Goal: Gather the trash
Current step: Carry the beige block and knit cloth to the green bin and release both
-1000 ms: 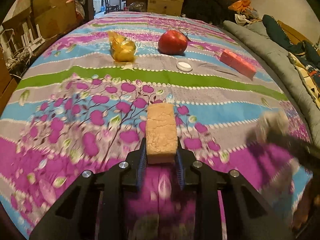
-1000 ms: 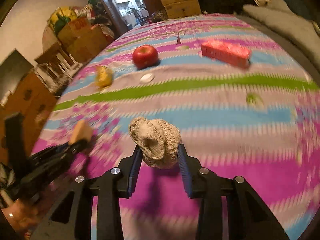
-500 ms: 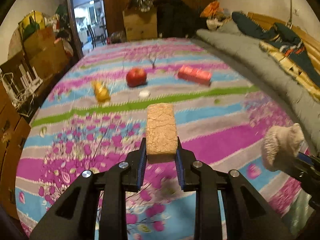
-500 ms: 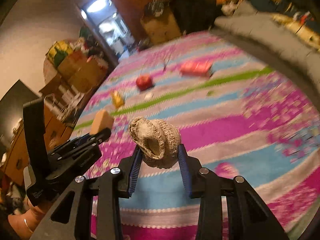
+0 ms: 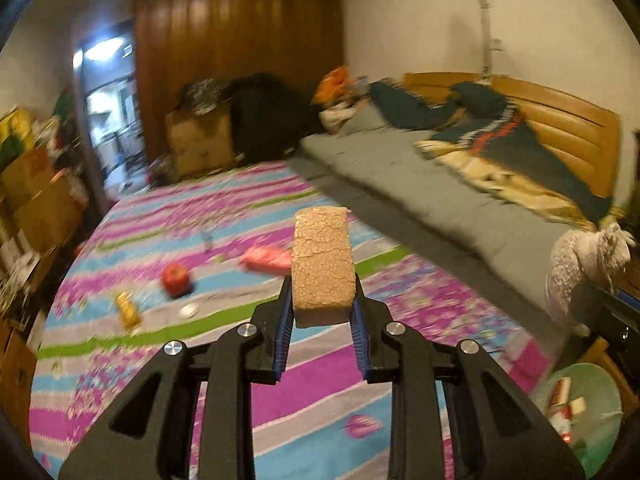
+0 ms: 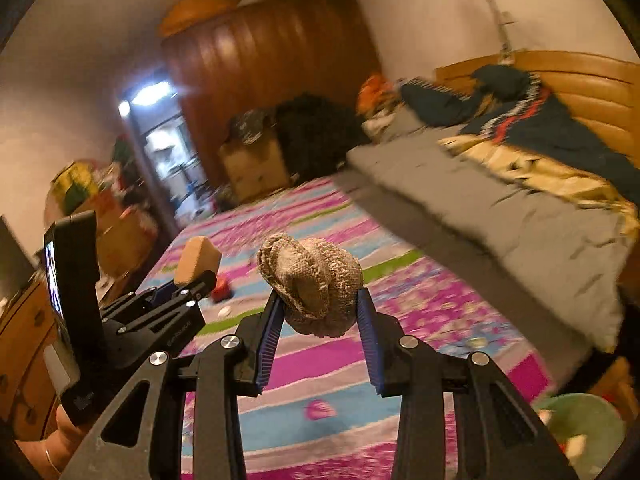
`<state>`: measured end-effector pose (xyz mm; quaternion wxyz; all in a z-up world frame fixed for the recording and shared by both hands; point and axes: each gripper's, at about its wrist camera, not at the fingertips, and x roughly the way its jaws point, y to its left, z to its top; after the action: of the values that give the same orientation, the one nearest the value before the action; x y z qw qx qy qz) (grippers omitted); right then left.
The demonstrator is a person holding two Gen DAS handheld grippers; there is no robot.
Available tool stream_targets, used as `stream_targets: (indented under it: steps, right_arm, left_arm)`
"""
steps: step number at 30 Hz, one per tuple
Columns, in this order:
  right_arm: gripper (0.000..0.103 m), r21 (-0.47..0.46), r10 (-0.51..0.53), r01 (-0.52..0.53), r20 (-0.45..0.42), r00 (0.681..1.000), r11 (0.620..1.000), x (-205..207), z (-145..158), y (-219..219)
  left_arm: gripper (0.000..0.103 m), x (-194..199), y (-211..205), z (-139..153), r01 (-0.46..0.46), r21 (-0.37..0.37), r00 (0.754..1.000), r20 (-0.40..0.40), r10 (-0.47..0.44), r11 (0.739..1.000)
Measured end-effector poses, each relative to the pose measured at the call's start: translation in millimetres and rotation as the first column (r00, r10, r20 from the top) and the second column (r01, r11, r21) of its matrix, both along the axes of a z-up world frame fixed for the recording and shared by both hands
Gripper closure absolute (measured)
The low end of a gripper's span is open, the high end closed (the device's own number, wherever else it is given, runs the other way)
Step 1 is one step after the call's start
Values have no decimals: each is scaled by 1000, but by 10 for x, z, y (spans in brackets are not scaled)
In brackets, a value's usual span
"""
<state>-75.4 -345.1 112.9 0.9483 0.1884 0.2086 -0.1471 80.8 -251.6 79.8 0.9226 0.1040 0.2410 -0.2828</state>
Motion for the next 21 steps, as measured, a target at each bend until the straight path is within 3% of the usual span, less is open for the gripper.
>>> stream_targets:
  steps: [4,8,12,16,18,20,21]
  right_arm:
    - [64,-9,-136,136,-1,991,991,-541,186,-330]
    - [64,-9,-278,278,-32,960,961,-1182,271,-682]
    - [64,-10,-407,408,-97,908,913,-1785,211,-979]
    - [64,23,-499,511,-187,846,859,-2361,-38,-1191]
    - [64,42,-514,536,-231,826,843,-2512,-189,-1257]
    - [64,57,-521,556,-278,807,829,-2663,-356,-1306]
    - [64,61,-523,562,-296,800,825,-2723,-423,-1305]
  left_arm:
    - [78,-343,-498,42,148,12,989,0,-148,989]
    - [78,-736,-989,-1,311,49,951,-10,-310,949]
    - [78,-1159,-1453,-130,484,97,875,-54,-481,870]
    - [78,-1503,-1775,-325,609,152,793,-107,-600,778]
    - [78,-1591,-1914,-451,672,151,739,-192,-645,725]
    - [78,-1686,-2016,-617,736,135,670,-283,-686,663]
    - [78,-1716,-2048,-694,753,140,650,-306,-695,643]
